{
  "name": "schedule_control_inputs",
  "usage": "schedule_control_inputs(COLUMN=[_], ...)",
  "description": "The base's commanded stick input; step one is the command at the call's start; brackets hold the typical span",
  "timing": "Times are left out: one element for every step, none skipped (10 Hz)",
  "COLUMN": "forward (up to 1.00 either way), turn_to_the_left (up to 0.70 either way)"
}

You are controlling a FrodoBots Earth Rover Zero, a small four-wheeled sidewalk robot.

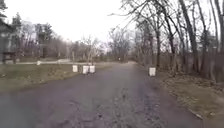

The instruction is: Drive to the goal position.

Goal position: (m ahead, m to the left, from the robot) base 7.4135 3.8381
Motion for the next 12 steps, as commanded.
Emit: schedule_control_inputs(forward=[1.00,1.00,1.00,1.00,1.00,1.00,1.00,1.00,1.00,1.00,1.00,1.00], turn_to_the_left=[0.00,0.00,0.00,0.00,-0.40,-0.40,-0.40,-0.36,-0.24,-0.12,0.00,0.00])
